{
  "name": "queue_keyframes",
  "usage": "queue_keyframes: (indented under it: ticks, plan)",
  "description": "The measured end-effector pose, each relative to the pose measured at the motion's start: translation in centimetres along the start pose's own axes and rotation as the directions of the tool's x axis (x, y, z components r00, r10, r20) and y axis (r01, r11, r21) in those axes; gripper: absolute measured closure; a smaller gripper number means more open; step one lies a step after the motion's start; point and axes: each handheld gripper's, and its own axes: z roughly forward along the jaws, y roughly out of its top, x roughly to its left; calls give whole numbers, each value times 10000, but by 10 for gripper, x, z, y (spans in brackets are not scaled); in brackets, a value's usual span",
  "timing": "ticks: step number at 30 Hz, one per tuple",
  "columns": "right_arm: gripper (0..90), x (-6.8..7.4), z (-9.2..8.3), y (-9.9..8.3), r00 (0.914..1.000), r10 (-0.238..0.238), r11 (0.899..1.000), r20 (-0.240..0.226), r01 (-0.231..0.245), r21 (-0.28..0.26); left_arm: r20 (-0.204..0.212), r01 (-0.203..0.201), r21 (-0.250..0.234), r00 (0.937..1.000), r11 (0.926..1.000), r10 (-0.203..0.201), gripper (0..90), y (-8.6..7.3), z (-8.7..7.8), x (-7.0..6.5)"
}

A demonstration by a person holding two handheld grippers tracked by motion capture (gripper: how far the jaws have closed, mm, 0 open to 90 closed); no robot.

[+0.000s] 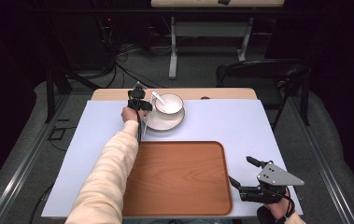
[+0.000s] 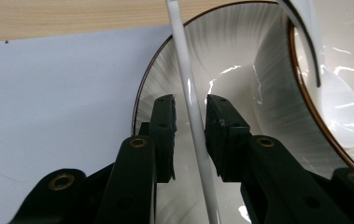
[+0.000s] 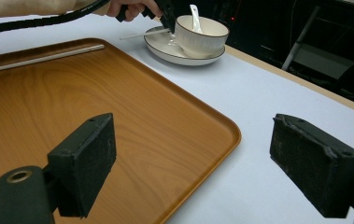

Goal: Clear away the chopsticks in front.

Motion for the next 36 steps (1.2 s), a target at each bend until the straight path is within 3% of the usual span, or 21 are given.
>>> queue_keyframes:
  ticks: [7,14,22,33,36]
  plan:
    - [139,0,0,0,10000,1,10000,-10,-1,1,-211,198,15,9996,9998,-197,821,1,0,1]
    - [139,0,0,0,10000,42,10000,15,-42,2,106,434,-30,9990,9991,-433,843,-2,-7,5]
    - [139,0,0,0,10000,31,10000,45,-31,-32,300,442,-491,9986,9978,-427,843,-2,-30,7]
    - [139,0,-1,0,10000,34,10000,57,-34,-51,682,314,-829,9973,9961,-257,844,-15,-68,14]
    - [139,0,0,0,10000,41,10000,52,-41,-43,963,233,-871,9952,9959,-149,844,-22,-80,15]
